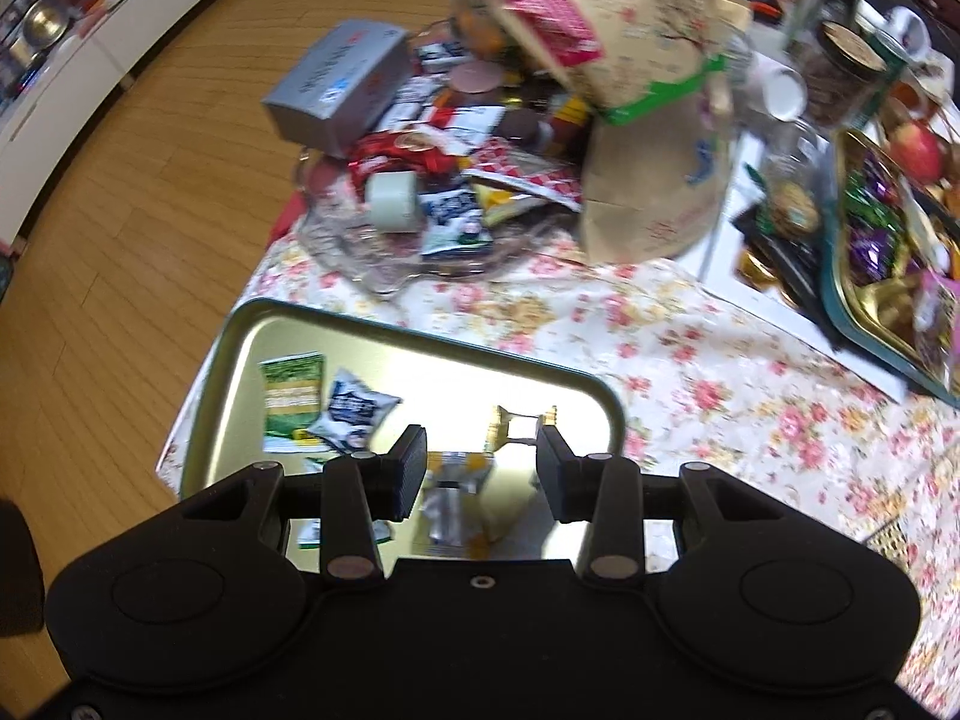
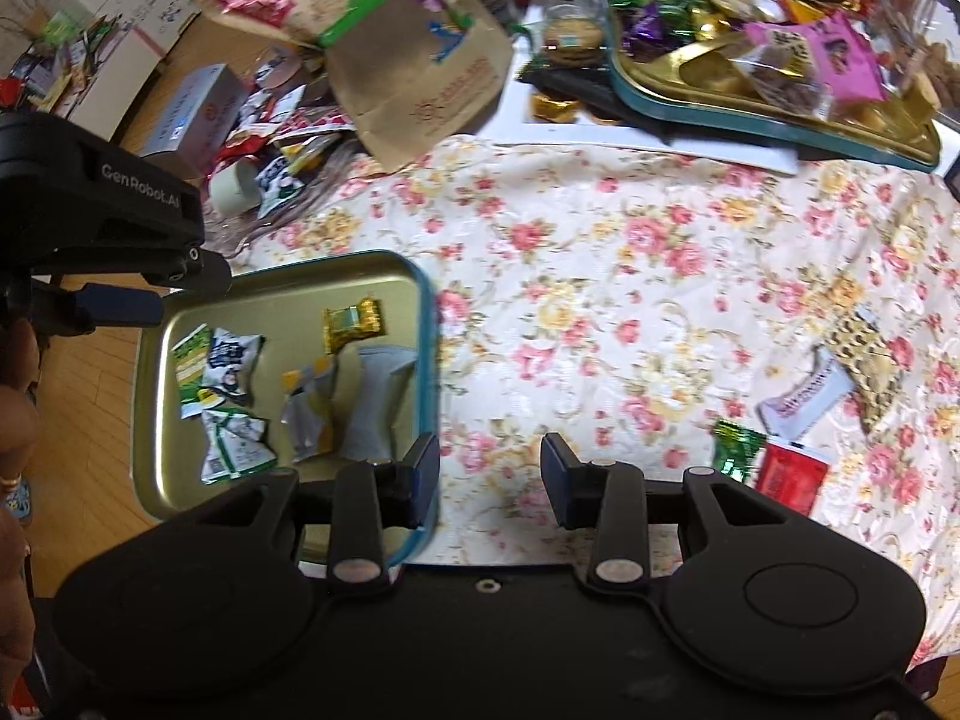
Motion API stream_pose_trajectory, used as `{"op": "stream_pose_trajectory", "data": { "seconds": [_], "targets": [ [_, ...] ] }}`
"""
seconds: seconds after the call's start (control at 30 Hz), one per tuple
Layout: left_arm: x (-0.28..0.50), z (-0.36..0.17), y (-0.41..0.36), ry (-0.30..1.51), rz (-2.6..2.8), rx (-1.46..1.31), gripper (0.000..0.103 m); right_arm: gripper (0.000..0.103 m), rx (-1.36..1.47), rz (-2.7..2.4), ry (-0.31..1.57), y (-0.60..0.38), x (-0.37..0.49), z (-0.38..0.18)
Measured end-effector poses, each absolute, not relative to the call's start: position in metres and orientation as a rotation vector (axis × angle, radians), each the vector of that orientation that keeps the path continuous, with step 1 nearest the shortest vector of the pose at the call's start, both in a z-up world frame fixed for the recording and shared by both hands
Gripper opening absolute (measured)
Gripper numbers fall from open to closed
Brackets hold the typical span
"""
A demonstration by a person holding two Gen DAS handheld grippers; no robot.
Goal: Organize snacks
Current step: 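Move both open tools back toward the packets on the cloth, then grasp the red packet with the right tool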
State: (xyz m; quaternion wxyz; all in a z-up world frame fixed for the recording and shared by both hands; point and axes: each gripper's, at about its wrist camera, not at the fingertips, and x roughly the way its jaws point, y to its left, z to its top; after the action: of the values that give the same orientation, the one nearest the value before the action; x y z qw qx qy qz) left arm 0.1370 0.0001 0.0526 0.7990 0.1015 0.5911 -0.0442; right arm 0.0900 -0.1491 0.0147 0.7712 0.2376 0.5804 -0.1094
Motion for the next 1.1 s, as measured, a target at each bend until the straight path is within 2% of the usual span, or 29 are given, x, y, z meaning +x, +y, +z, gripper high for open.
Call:
{"op": "stream_pose_trajectory", "data": {
  "seconds": [0.57,1.1],
  "targets": [
    [0.091,0.028,-0.086,1.352,-0.315,0.340,0.048,0.041,0.578,-0.426,1.228,-0.235,0.053,0.016],
    [0.053,0.013,-0.138,1.392,-0.438,0.425,0.048,0.041,0.665,-0.497,1.365,-0.278,0.011,-0.032]
  ]
}}
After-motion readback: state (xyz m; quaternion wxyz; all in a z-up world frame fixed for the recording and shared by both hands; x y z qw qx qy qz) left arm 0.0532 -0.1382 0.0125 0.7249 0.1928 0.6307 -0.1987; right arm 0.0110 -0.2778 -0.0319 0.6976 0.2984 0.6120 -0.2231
